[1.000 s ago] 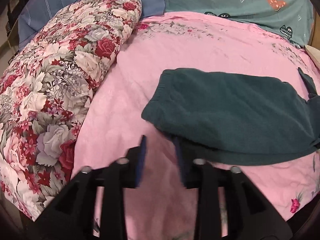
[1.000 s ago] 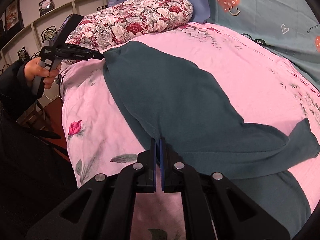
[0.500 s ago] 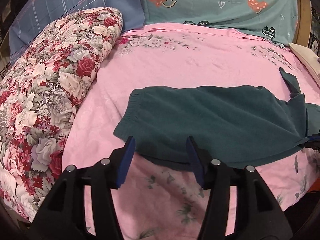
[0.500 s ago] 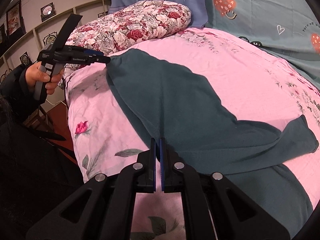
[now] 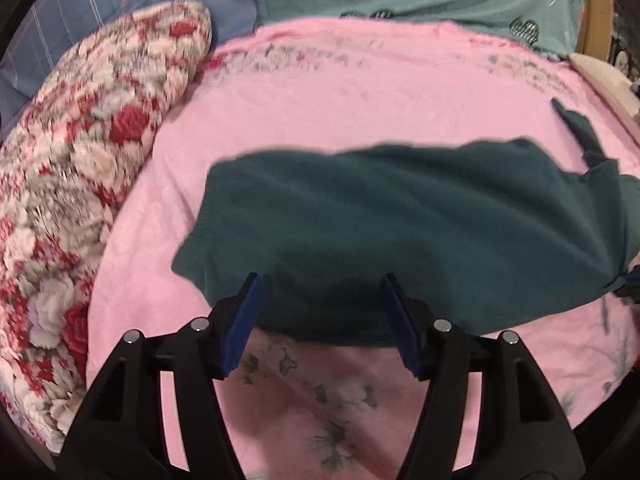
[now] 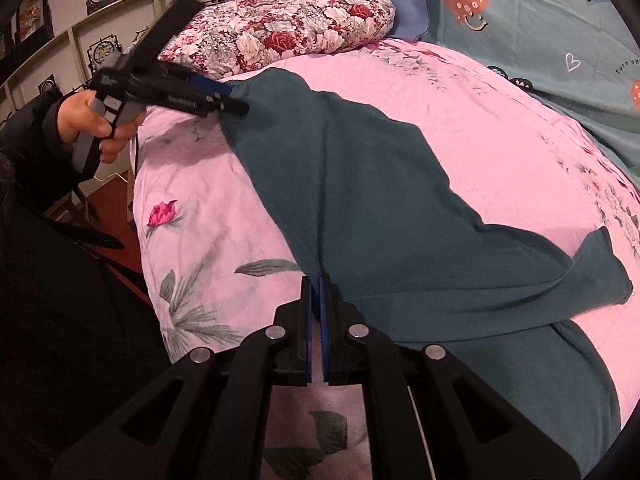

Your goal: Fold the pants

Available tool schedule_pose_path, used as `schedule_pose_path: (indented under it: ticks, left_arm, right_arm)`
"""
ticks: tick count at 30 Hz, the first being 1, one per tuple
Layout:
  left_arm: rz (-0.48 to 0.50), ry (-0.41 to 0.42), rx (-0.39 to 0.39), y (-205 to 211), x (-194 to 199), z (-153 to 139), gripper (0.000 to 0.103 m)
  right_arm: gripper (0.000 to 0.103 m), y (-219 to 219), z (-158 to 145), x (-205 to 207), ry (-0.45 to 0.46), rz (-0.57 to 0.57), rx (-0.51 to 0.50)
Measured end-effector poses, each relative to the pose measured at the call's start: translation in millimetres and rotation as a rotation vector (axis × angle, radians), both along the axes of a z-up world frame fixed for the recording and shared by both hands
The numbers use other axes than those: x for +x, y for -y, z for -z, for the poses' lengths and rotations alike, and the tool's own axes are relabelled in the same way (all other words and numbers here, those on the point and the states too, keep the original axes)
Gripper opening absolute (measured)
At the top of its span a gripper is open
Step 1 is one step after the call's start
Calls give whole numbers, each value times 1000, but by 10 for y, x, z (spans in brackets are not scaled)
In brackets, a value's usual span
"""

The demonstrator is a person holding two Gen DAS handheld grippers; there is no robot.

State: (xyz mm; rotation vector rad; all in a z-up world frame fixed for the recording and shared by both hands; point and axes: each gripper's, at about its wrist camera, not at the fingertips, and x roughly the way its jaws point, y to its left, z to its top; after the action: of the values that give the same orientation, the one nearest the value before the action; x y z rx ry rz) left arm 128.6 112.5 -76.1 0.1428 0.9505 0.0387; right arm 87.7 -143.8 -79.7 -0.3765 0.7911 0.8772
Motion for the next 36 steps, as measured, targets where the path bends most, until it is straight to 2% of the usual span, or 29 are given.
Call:
schedule_pose_path:
  ticks: [6,11,13,15,17,20,22,23,24,26,27,29,31,34,35,36]
  left_arm:
    - [-37,-18,11,-212,-98,34,72]
    - [-55,-19,10,-289,-163,25,74]
    - [-56,-18,10,-291,-175,22,74]
    - [-60,-19,14,-281,-181,5,73]
    - [-50,-2,14,-211,-216,-72,70]
    - [46,69,-6,100,-314,-318,71]
    - [162,118,-26,456,-396,-495,72]
    - [209,133,-36,610,-424,-547,73]
    - [271,147,-58,824,-451,-597,74]
    - [374,146,-111,1213,-444,-611,76]
    - [422,138,-130,1431,-434,-588,76]
    - [501,132,-161,1787,-425,-541,76]
    - [563,128,-150,2131,-422,-454,76]
    - [597,77,-138,2393,-355,-290,76]
    - [599,61,-130,2428,-323,-245,76]
    - [596,47,-122,2457,-307,-202,75]
  right_arm:
    - [8,30,10,-34,15,12,-13]
    - [8,12,37,12,18,40,-24]
    - [15,-3,17,-13,21,37,-33]
    - [32,47,-47,-43,24,35,-8]
    - [33,181,-202,-16,45,68,45]
    - [33,510,-464,177,49,191,131]
    - [38,807,-642,458,54,351,146]
    - [45,975,-718,668,42,462,130]
    - [51,1090,-756,851,18,537,116]
    - [54,1291,-762,1228,-65,662,91]
    - [60,1361,-753,1428,-105,711,92]
    - [65,1391,-700,1746,-148,754,89]
    - [65,1353,-576,2043,-178,796,45]
    - [65,1187,-375,2421,-180,836,-40]
    - [61,1121,-287,2523,-176,843,-84]
    - [44,1116,-210,2555,-178,846,-115]
